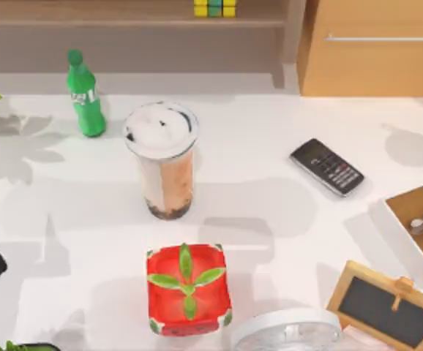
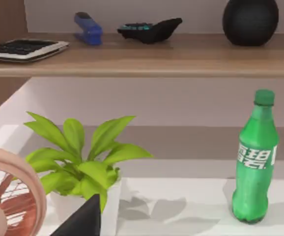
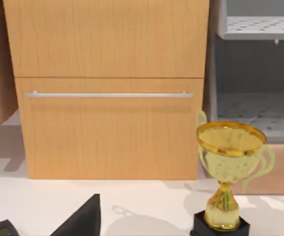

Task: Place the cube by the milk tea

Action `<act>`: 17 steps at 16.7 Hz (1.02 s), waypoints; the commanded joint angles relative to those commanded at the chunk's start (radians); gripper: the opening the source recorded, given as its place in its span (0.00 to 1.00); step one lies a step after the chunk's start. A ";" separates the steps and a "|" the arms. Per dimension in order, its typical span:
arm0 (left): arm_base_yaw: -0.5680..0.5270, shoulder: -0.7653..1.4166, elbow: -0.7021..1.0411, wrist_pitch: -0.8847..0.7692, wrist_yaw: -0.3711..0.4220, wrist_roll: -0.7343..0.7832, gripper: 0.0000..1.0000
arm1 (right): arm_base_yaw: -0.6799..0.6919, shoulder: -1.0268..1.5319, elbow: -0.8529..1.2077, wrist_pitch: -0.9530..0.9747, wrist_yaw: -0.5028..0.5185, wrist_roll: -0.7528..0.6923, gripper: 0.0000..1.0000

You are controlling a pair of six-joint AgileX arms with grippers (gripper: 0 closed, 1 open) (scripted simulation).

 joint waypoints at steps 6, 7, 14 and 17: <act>-0.046 0.104 0.086 0.063 -0.040 0.002 1.00 | 0.000 0.000 0.000 0.000 0.000 0.000 1.00; -0.067 0.157 0.126 0.092 -0.060 0.002 1.00 | 0.000 0.000 0.000 0.000 0.000 0.000 1.00; -0.272 0.810 0.518 0.376 -0.258 0.006 1.00 | 0.000 0.000 0.000 0.000 0.000 0.000 1.00; -0.376 1.191 0.707 0.509 -0.355 0.009 1.00 | 0.000 0.000 0.000 0.000 0.000 0.000 1.00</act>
